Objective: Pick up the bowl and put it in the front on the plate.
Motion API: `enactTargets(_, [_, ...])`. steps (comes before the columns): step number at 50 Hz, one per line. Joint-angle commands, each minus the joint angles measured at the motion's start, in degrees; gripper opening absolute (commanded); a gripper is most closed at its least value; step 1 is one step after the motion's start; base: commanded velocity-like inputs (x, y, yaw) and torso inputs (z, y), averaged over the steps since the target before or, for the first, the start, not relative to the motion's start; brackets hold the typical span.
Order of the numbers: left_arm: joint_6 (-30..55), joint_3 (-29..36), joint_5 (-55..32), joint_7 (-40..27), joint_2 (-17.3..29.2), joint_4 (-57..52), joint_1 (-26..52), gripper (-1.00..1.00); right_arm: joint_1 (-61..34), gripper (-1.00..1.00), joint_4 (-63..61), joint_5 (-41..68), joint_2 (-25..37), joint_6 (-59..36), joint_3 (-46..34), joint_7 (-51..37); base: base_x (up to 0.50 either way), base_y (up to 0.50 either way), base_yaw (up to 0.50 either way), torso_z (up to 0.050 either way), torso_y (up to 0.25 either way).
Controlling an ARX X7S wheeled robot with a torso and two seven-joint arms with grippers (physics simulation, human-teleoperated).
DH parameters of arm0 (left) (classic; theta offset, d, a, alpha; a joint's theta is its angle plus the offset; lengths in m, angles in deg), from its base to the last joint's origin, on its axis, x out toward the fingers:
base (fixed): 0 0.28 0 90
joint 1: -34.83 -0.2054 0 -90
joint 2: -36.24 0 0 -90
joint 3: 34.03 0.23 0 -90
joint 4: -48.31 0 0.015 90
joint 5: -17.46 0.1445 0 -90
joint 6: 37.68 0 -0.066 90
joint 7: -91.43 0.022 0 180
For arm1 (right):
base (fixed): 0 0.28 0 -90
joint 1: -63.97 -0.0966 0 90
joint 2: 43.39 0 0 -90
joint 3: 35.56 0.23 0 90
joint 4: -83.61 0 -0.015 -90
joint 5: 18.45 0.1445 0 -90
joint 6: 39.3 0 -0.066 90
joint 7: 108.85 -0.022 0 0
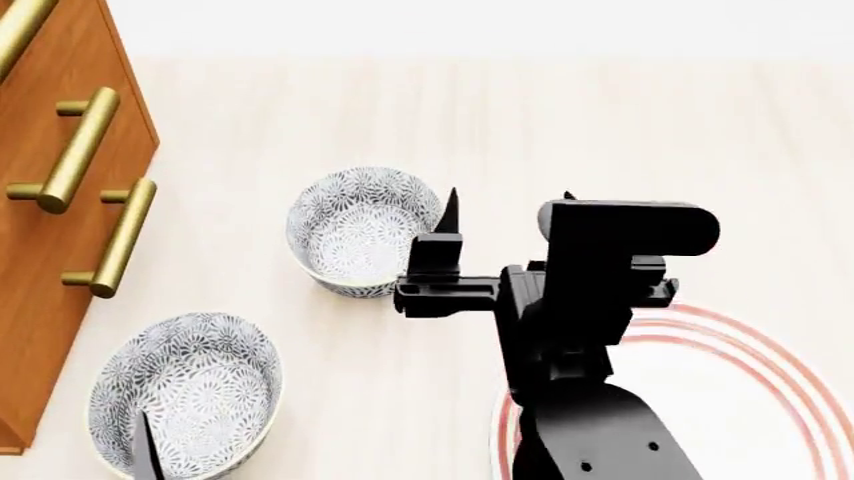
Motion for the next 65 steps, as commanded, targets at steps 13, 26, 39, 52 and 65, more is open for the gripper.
enactTargets(13, [-1.3,0.5,-0.7,1.2,-0.4,2.2,0.2,1.00,-27.8,1.00,41.8,5.1,-9.6,-11.6,2.2,4.7,0.00,0.00,0.00,0.000,0.000])
enactTargets(26, [-1.0,1.1,-0.7,1.0,-0.2,2.2,0.2,1.00,-34.4,1.00,59.4,5.9,-11.6,-5.2,1.6,6.7,0.00,0.00,0.00,0.000,0.000])
enactTargets(39, [-0.5,1.5,-1.2,0.9,0.1,2.4,0.4,1.00,-36.7,1.00,68.2,20.7,-12.0,0.7,-14.9,4.7,0.00,0.00,0.00,0.000,0.000])
enactTargets(52, [-0.3,2.0,-1.6,0.8,0.4,2.4,0.5,1.00,-37.0,1.00,69.1,28.8,-12.0,3.1,-23.6,3.9,0.00,0.00,0.00,0.000,0.000])
enactTargets(65, [-0.1,2.4,-1.9,0.6,0.7,2.5,0.6,1.00,-38.1,1.00,71.4,40.7,-12.0,5.6,-32.4,3.1,0.00,0.00,0.00,0.000,0.000])
